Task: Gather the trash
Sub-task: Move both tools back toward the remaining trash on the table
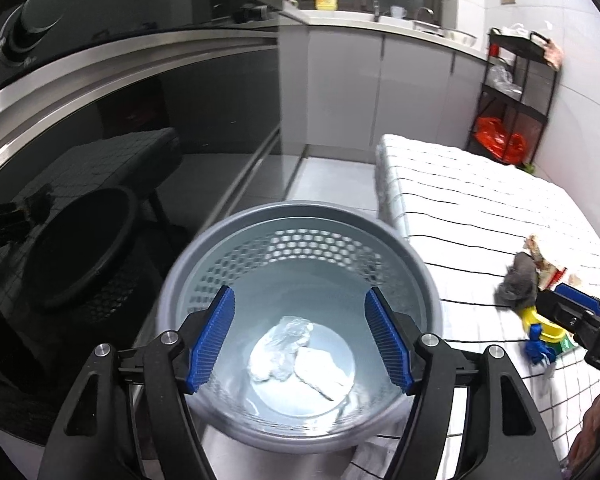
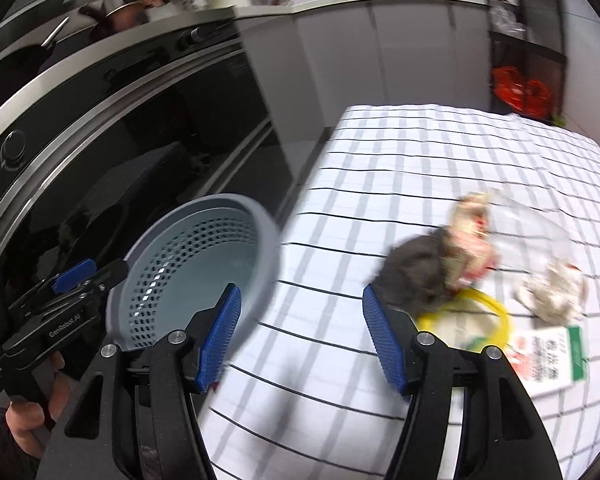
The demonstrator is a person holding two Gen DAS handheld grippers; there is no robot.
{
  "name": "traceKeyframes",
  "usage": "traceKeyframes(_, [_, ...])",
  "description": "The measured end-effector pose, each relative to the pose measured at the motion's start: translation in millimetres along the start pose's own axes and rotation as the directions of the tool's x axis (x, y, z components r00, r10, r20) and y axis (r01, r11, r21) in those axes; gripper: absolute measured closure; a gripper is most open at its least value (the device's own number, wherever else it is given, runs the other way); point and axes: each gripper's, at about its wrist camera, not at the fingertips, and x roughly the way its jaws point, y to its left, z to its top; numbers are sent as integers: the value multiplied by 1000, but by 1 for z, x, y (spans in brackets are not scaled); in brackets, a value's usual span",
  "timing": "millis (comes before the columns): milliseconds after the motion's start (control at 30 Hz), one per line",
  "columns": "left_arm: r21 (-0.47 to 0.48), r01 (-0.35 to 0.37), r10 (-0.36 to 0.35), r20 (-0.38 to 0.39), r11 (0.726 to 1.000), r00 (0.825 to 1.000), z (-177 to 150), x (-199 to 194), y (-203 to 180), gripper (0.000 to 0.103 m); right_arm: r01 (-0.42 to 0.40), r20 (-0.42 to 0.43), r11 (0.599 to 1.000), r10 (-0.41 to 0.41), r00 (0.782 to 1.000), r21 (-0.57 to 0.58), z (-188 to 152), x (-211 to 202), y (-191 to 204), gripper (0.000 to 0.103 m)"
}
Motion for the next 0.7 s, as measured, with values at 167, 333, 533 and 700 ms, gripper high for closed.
traceKeyframes(167, [38,51,-51,7,998,999,-3,-3,-27,36,81,38,995,-83,996,61,-13,-32,-36,42])
traceKeyframes(333, [79,94,-96,22,992,995,-6,-8,-58,32,149,54,980,-158,986,134,-27,-58,-74,40])
traceKeyframes(533, [130,161,-163,10,978,987,-18,-11,-95,30,218,49,955,-231,972,199,-45,-80,-108,40])
traceKeyframes(700, [178,210,-210,-19,961,977,-34,-12,-129,29,253,53,942,-270,961,219,-59,-92,-125,40])
